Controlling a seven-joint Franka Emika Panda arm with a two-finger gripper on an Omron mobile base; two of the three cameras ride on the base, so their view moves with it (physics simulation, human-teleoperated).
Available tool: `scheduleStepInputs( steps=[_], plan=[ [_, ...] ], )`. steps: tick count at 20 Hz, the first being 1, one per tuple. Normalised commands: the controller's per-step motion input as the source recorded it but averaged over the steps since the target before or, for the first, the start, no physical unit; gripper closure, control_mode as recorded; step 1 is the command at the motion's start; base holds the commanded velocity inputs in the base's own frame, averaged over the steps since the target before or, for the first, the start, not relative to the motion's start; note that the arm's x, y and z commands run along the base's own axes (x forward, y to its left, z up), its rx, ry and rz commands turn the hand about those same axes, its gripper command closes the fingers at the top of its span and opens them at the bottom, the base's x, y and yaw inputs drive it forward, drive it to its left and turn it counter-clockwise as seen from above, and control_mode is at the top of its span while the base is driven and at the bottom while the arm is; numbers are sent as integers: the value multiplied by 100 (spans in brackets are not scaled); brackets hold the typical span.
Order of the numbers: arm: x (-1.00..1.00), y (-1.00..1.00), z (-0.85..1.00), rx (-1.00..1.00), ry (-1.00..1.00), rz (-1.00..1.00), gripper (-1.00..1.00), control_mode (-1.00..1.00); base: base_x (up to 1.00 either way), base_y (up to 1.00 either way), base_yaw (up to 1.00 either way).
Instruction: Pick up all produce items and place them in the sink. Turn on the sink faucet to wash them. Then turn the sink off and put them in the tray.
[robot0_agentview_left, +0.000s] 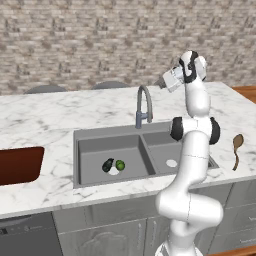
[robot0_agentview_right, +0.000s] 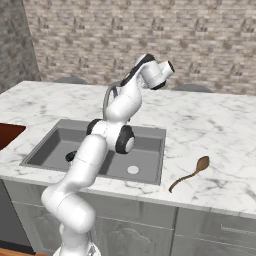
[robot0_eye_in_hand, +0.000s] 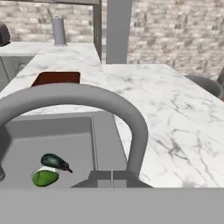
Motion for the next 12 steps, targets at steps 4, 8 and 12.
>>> scheduleStepInputs(
  steps=[4,8,12],
  plan=[
    [-100,0,0,0,-3,-25,100,-100,0,0,0],
    [-100,6,0,1,1,-28,100,-100,0,0,0],
    [-100,14,0,0,1,-29,100,-100,0,0,0]
  ],
)
